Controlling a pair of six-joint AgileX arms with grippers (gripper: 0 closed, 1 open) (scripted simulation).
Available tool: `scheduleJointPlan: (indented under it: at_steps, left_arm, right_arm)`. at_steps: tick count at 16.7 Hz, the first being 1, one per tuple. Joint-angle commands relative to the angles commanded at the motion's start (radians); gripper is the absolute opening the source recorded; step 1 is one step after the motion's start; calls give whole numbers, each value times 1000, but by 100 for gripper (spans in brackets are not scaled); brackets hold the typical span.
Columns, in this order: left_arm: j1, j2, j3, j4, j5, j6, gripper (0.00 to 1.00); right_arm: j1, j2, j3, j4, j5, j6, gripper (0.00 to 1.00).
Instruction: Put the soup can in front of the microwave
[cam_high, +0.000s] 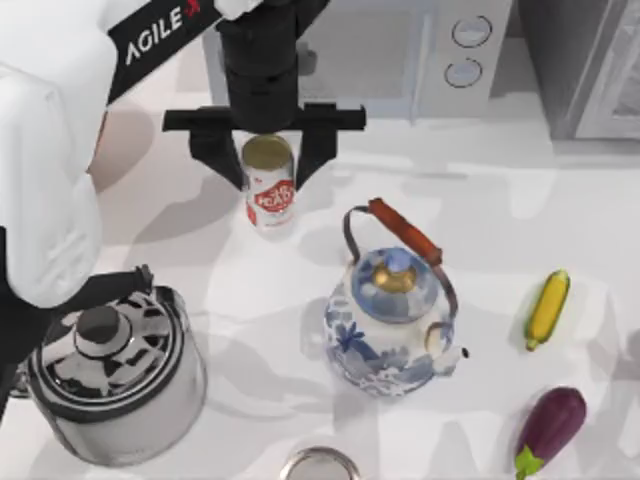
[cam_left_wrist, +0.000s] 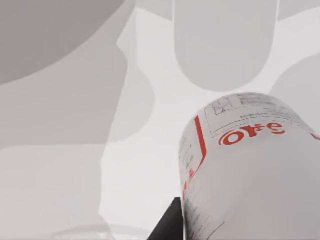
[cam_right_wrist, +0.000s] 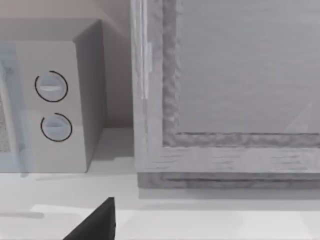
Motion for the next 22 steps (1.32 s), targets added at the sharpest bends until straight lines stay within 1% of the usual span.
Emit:
scheduleJointPlan:
  at_steps: [5,10,13,16,19,22]
  left_arm:
    - [3,0,-1,2,1,5,0]
    - [-64,-46,57,50,-14,88,0]
    - [-80,-70,71,79,-30,104,0]
    - [-54,-55,31,78,-29,71,0]
    - [-9,-15,-29,46,-6,12,0]
    - [0,-5,-41,36,0,0,0]
  right_arm:
    - [0,0,0,0,0,0,100]
    - [0,0,0,0,0,0,100]
    - [0,0,0,0,0,0,100]
    - [0,0,0,0,0,0,100]
    - [0,0,0,0,0,0,100]
    - [0,0,0,0,0,0,100]
